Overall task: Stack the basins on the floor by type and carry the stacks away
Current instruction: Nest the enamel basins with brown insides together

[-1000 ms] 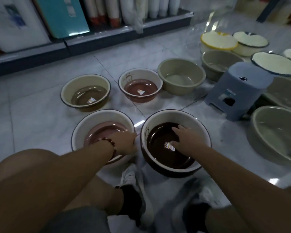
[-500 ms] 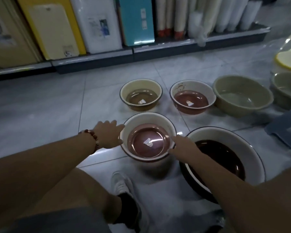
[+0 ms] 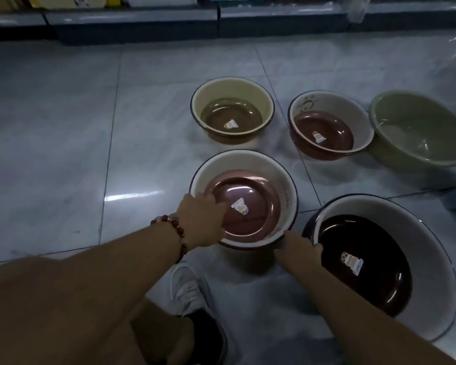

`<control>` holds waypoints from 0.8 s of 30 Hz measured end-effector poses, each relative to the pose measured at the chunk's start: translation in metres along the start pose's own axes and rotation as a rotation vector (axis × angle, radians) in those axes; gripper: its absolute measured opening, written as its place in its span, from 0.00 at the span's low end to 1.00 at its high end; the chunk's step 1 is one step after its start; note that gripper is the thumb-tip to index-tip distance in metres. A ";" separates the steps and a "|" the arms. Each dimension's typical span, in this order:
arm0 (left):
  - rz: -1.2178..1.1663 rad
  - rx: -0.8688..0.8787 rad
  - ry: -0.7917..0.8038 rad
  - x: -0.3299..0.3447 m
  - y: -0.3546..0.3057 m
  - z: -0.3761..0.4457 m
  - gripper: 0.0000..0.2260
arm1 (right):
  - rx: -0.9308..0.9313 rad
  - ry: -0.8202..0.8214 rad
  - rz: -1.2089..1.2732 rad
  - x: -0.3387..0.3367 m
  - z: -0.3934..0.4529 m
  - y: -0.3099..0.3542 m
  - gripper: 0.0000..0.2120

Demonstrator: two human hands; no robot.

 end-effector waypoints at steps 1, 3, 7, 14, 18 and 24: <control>-0.017 -0.003 0.011 -0.004 0.001 0.002 0.23 | 0.037 -0.027 -0.022 0.002 0.004 0.005 0.21; -0.042 0.012 0.017 -0.012 0.000 0.007 0.21 | 0.090 -0.056 -0.075 0.004 0.008 0.016 0.24; -0.040 0.024 0.048 -0.018 0.000 0.015 0.20 | 0.050 -0.054 0.008 0.020 0.021 0.035 0.32; -0.064 0.015 0.094 -0.023 0.003 0.025 0.18 | 0.360 -0.194 1.201 0.034 0.057 0.042 0.29; -0.077 0.008 0.126 -0.023 0.006 0.028 0.19 | 0.503 0.121 1.808 0.039 0.070 0.039 0.28; -0.107 -0.005 0.152 -0.029 0.012 0.031 0.20 | 0.480 0.268 1.860 0.005 0.050 0.062 0.11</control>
Point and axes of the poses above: each hand's wrist, its own z-axis towards the middle knuckle, its own x-axis out of the palm, y = z × x, the point moved 1 cm from there along z, towards the middle knuckle, and after that the axes turned 8 degrees about y, right-handed, at the moved point
